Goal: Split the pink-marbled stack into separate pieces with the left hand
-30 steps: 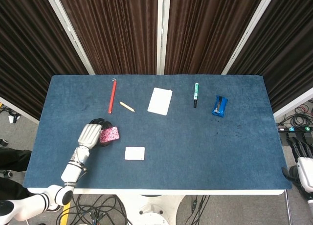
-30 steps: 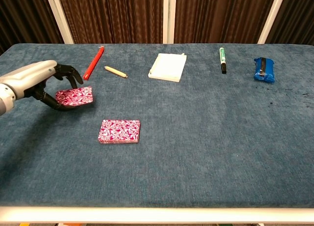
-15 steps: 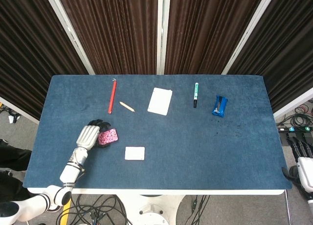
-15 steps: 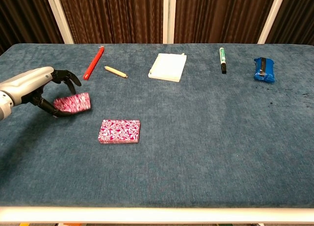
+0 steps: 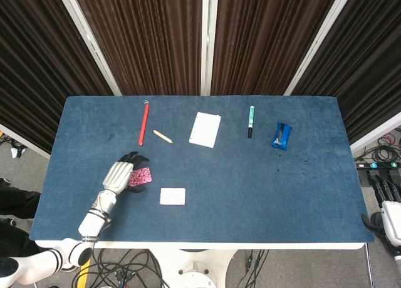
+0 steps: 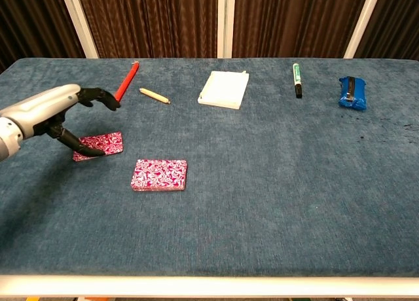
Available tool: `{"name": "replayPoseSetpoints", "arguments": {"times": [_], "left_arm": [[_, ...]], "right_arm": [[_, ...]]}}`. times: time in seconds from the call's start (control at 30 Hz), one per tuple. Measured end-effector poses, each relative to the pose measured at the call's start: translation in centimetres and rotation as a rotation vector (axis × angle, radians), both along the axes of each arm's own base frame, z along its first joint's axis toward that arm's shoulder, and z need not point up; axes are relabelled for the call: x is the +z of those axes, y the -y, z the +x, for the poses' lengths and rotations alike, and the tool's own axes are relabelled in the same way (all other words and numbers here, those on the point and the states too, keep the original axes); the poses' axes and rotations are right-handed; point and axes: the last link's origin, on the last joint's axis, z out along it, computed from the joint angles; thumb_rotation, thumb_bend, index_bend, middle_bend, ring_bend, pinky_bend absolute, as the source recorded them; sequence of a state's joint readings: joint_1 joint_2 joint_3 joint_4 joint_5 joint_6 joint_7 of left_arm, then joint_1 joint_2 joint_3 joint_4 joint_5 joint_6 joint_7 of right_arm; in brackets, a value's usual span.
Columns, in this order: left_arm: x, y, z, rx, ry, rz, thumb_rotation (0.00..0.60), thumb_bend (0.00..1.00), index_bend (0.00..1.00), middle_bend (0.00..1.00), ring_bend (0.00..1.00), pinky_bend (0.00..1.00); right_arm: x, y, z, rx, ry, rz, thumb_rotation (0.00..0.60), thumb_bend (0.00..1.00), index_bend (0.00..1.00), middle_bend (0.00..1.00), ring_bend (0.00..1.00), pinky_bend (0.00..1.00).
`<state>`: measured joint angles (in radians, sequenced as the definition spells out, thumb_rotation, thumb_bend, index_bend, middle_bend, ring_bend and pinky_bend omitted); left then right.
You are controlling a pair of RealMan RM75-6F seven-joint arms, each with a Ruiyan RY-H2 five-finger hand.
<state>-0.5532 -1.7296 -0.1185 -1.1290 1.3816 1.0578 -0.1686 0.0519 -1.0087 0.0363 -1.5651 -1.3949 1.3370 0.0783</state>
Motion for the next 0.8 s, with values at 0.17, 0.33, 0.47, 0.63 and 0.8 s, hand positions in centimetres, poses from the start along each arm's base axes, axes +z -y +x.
{"name": "replayPoseSetpoints", "arguments": {"times": [0.17, 0.33, 0.47, 0.63, 0.8], "left_arm": [[0.1, 1.2, 2.6, -0.026, 0.034, -0.054, 0.6, 0.09, 0.23, 0.26, 0.08, 0.16], [-0.2, 3.0, 5.0, -0.067, 0.019, -0.104, 0.6, 0.09, 0.23, 0.26, 0.08, 0.16], [-0.9, 3.7, 5.7, -0.081, 0.022, -0.108, 0.6, 0.09, 0.23, 0.27, 0.08, 0.16], [-2.4, 4.2, 6.0, -0.106, -0.015, -0.077, 0.6, 0.09, 0.23, 0.27, 0.08, 0.16], [-3.9, 4.5, 6.4, -0.118, -0.025, -0.076, 0.6, 0.09, 0.23, 0.27, 0.08, 0.16]], "right_arm": [[0.1, 0.0, -0.1, 0.002, 0.003, -0.003, 0.6, 0.22, 0.02, 0.0, 0.0, 0.0], [0.3, -0.1, -0.2, -0.001, 0.004, -0.01, 0.6, 0.22, 0.02, 0.0, 0.0, 0.0], [0.5, -0.1, -0.3, -0.005, 0.003, -0.014, 0.6, 0.22, 0.02, 0.0, 0.0, 0.0], [0.3, 0.0, -0.5, -0.007, 0.005, -0.006, 0.6, 0.22, 0.02, 0.0, 0.0, 0.0], [0.4, 0.0, -0.6, -0.011, 0.007, -0.007, 0.6, 0.22, 0.02, 0.0, 0.0, 0.0]]}}
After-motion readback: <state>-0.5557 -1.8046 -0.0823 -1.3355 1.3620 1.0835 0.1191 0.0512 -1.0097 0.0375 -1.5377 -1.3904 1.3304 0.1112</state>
